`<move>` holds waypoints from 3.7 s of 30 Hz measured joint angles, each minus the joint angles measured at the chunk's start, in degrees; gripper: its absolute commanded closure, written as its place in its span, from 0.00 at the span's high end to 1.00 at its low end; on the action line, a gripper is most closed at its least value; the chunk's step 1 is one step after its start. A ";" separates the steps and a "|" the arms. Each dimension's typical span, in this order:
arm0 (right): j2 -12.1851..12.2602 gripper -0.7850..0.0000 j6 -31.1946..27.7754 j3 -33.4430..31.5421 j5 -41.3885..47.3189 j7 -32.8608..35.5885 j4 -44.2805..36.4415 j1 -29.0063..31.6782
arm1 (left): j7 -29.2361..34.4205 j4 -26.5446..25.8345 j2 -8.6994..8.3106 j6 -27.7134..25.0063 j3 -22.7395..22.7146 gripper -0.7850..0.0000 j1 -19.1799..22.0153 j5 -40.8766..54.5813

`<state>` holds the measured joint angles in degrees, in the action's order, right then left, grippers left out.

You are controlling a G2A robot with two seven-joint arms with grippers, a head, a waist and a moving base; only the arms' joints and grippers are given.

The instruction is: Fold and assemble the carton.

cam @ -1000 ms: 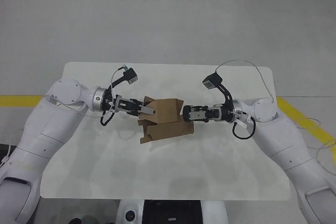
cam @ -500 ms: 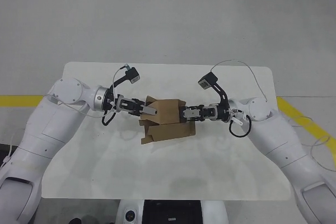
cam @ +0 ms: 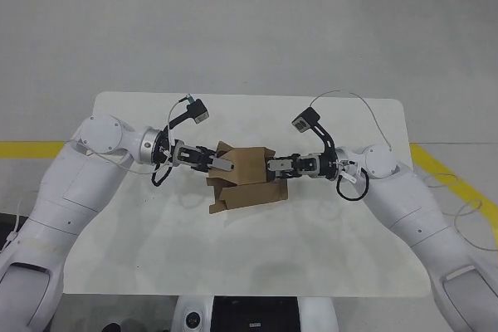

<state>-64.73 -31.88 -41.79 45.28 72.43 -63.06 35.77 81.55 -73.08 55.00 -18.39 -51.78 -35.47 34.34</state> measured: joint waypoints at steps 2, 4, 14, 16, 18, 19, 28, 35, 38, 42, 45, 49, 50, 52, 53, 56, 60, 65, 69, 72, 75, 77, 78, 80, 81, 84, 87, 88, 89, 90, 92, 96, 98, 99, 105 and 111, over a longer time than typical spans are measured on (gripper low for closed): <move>-0.24 0.77 0.17 0.33 0.15 0.18 -0.03 -0.16 | 0.00 -0.17 0.09 0.13 0.00 0.00 -0.09 -0.09; -0.46 0.74 0.20 0.53 0.49 0.20 0.17 -0.25 | 0.03 -0.22 0.16 0.24 -0.01 0.00 -0.15 -0.24; -0.50 0.60 1.63 -1.24 1.53 1.64 2.27 -0.97 | 0.56 0.03 0.42 0.56 -0.39 0.00 -0.52 -1.02; -0.45 0.59 1.95 -1.71 1.66 1.97 2.44 -1.08 | 0.59 0.03 0.48 0.65 -0.39 0.00 -0.67 -1.14; -0.46 0.57 2.32 -2.00 1.55 2.32 2.32 -1.16 | 0.64 0.05 0.55 0.75 -0.39 0.00 -0.77 -1.22; -0.50 0.56 2.54 -2.01 1.50 2.55 2.12 -1.19 | 0.66 0.06 0.58 0.80 -0.39 0.00 -0.80 -1.28; -1.26 0.57 3.19 -1.82 1.49 3.21 2.02 -1.32 | 0.96 0.49 0.80 1.19 -0.81 0.00 -0.85 -1.68; -2.00 0.49 3.64 -0.83 0.24 3.64 2.24 -1.77 | 0.96 0.78 1.05 1.36 -0.96 0.00 -0.89 -1.73; -2.34 0.47 3.58 -0.27 -0.08 3.58 2.59 -1.98 | 1.05 0.86 1.15 1.43 -1.01 0.00 -0.86 -1.73; -2.66 0.40 3.53 0.31 -0.78 3.54 3.17 -2.40 | 1.23 0.99 1.27 1.42 -1.12 0.00 -0.82 -1.81; -2.86 0.23 3.40 0.76 -1.46 3.41 3.46 -2.82 | 1.32 1.01 1.35 1.44 -1.22 0.00 -0.82 -1.84; -3.01 0.00 3.00 1.17 -2.03 3.01 3.82 -3.22 | 1.45 0.86 1.47 1.47 -1.29 0.00 -0.86 -1.80; -3.04 0.00 2.91 1.28 -2.08 2.92 3.91 -3.31 | 1.48 0.85 1.51 1.49 -1.32 0.00 -0.87 -1.83; -3.08 0.00 2.83 1.45 -2.11 2.84 4.03 -3.41 | 1.54 0.85 1.55 1.59 -1.36 0.00 -0.91 -1.84; -3.11 0.00 2.80 1.57 -2.14 2.81 4.09 -3.47 | 1.58 0.85 1.58 1.63 -1.40 0.00 -0.94 -1.85; -3.17 0.00 2.73 1.83 -2.22 2.73 4.24 -3.62 | 1.67 0.81 1.64 1.69 -1.51 0.29 -1.07 -1.76; -3.21 0.00 2.61 2.13 -2.54 2.61 4.49 -3.87 | 2.03 0.61 1.70 1.76 -1.79 1.00 -1.20 -1.40; -3.19 0.00 1.88 2.47 -3.41 1.89 5.42 -4.24 | 2.92 0.28 1.71 1.98 -2.90 1.00 -1.58 1.56; -3.20 0.00 1.27 2.77 -3.82 1.27 6.00 -4.39 | 3.59 -0.10 1.71 2.27 -3.92 1.00 -2.02 4.26; -3.20 0.00 0.88 3.09 -4.39 0.87 6.47 -4.49 | 4.23 -0.72 1.73 2.64 -4.71 1.00 -2.53 6.77; -3.21 0.00 0.31 3.40 -4.87 0.31 7.03 -4.56 | 4.79 -1.40 1.75 2.90 -5.45 1.00 -2.89 8.74; -3.25 0.00 0.11 3.59 -4.84 0.10 7.47 -4.58 | 5.01 -2.03 1.76 3.21 -5.89 1.00 -3.03 9.60; -3.28 0.00 0.10 3.65 -4.71 0.09 7.67 -4.60 | 5.03 -2.32 1.76 3.37 -6.06 1.00 -3.07 9.81; -3.38 0.00 0.10 3.78 -4.28 0.09 7.93 -4.64 | 4.93 -3.05 1.79 3.65 -6.32 1.00 -3.17 10.03; -3.43 0.00 0.09 3.85 -4.15 0.08 7.92 -4.66 | 4.77 -3.32 1.84 3.76 -6.33 1.00 -3.23 10.11; -3.57 0.00 -0.07 4.05 -4.08 -0.08 7.52 -4.73 | 3.96 -3.83 2.08 4.01 -6.02 1.00 -3.28 10.12; -3.63 0.00 -0.24 4.14 -4.24 -0.24 7.05 -4.78 | 3.23 -4.01 2.45 4.18 -5.29 1.00 -3.06 9.91; -3.63 0.00 -0.29 4.16 -4.31 -0.30 6.90 -4.78 | 3.01 -4.04 2.58 4.20 -5.05 1.00 -2.95 9.82; -3.64 0.00 -0.36 4.17 -4.41 -0.37 6.70 -4.77 | 2.74 -4.09 2.73 4.15 -4.76 1.00 -2.78 9.57; -3.63 0.00 -0.41 4.17 -4.48 -0.42 6.57 -4.75 | 2.57 -4.11 2.83 4.11 -4.54 1.00 -2.64 9.29; -3.60 0.00 -0.48 4.18 -4.80 -0.49 6.23 -4.74 | 2.14 -4.11 3.02 4.13 -4.12 1.00 -2.33 8.39; -3.52 0.00 -0.59 4.39 -5.98 -0.60 5.69 -4.88 | 0.93 -3.81 3.22 4.72 -3.40 1.00 -1.70 4.94; -3.49 0.00 -0.66 4.57 -6.52 -0.67 5.62 -4.95 | 0.18 -3.69 3.32 4.87 -3.12 1.00 -1.32 3.16; -3.48 0.00 -0.70 4.62 -6.57 -0.71 5.58 -4.93 | -0.06 -3.72 3.35 4.88 -2.98 1.00 -1.16 2.35; -3.38 0.00 -0.83 4.80 -6.66 -0.85 4.98 -4.90 | -0.74 -4.72 3.67 5.14 -1.97 1.00 -0.85 -0.66; -3.22 0.00 -1.05 4.75 -6.71 -1.06 4.90 -4.86 | -0.20 -5.41 3.89 5.53 -1.70 1.00 -0.71 -0.95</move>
<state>-67.95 -32.93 -37.04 38.57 71.37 -58.16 30.91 81.36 -78.49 58.89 -12.86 -53.48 -36.19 33.38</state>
